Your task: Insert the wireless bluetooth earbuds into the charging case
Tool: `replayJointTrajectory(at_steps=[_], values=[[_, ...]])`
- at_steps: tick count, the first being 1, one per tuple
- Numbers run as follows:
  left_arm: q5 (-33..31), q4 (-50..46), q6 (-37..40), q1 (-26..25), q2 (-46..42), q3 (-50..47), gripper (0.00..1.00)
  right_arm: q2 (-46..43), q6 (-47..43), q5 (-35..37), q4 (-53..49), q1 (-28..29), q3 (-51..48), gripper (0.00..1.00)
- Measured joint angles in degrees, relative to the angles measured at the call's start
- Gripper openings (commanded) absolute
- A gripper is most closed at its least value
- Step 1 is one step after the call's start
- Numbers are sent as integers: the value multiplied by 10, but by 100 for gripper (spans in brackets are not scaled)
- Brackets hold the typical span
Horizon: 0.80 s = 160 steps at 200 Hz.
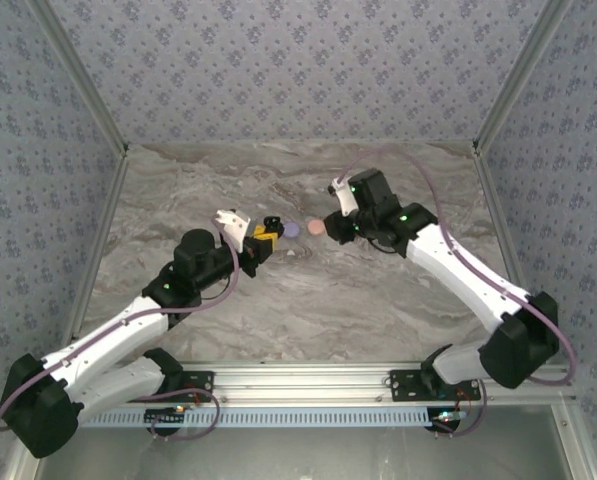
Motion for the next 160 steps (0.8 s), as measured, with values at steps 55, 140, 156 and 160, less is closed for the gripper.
replayJointTrajectory(at_steps=[55, 140, 156, 160], values=[[-20, -7, 7, 0, 0, 0, 0, 111, 45, 5, -40, -1, -71, 23], [-26, -21, 11, 0, -7, 0, 0, 235, 47, 28, -83, 9, -45, 28], [-28, -22, 11, 0, -8, 0, 0, 241, 47, 32, -89, 11, -39, 31], [-28, -22, 11, 0, -8, 0, 0, 242, 47, 32, -90, 12, -38, 31]])
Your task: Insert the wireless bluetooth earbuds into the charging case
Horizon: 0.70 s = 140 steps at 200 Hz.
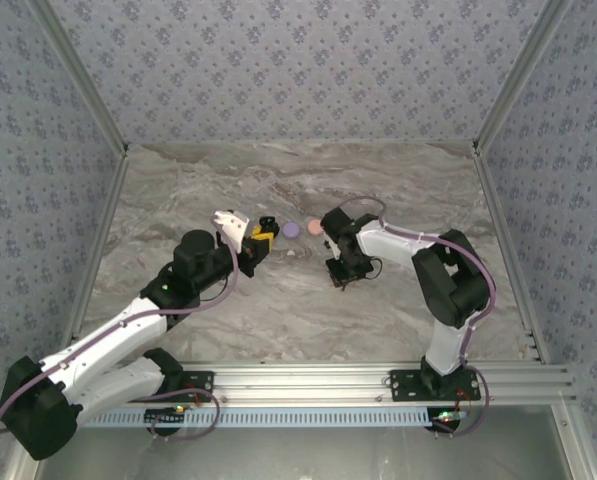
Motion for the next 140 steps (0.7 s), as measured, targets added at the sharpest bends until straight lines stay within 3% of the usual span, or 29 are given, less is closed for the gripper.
replayJointTrajectory(at_steps=[140], values=[[-2, -10, 4, 0, -2, 0, 0, 7, 0, 17, -23, 6, 7, 30]])
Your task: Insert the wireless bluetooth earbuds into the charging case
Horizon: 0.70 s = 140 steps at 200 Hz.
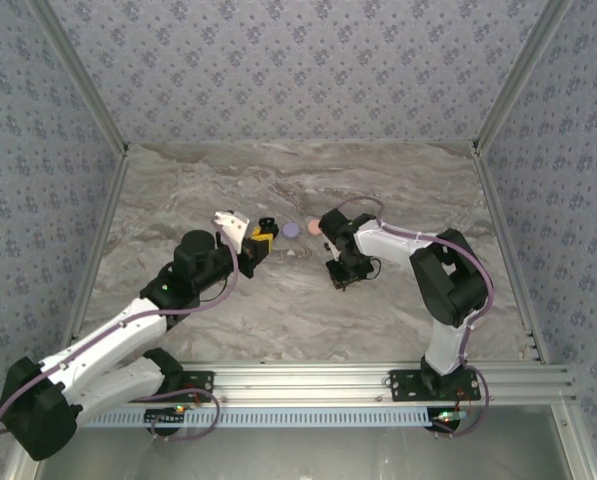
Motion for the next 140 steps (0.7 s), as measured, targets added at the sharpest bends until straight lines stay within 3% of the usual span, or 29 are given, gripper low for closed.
replayJointTrajectory(at_steps=[102, 140], values=[[-2, 0, 0, 0, -2, 0, 0, 2, 3, 10, -3, 2, 5, 23], [9, 7, -2, 0, 1, 0, 0, -86, -11, 15, 22, 1, -15, 23]])
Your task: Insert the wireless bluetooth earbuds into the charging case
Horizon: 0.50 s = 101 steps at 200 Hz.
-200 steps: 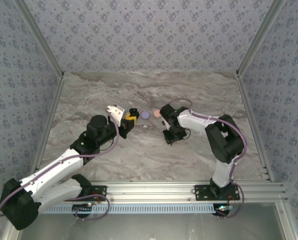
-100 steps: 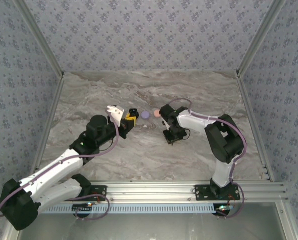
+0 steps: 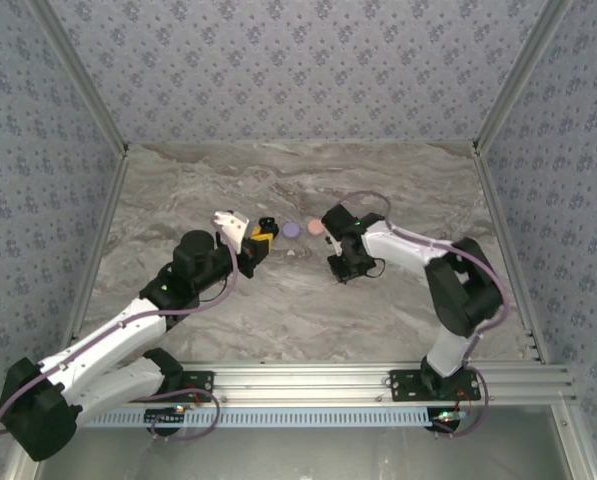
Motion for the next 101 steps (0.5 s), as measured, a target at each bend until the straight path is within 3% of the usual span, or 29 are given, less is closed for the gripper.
replayJointTrajectory(at_steps=[57, 101], values=[[90, 64, -12, 0, 40, 0, 0, -247, -54, -53, 92, -1, 7, 23], [181, 105, -17, 0, 62, 2, 0, -322, -95, -132, 174, 7, 11, 24]])
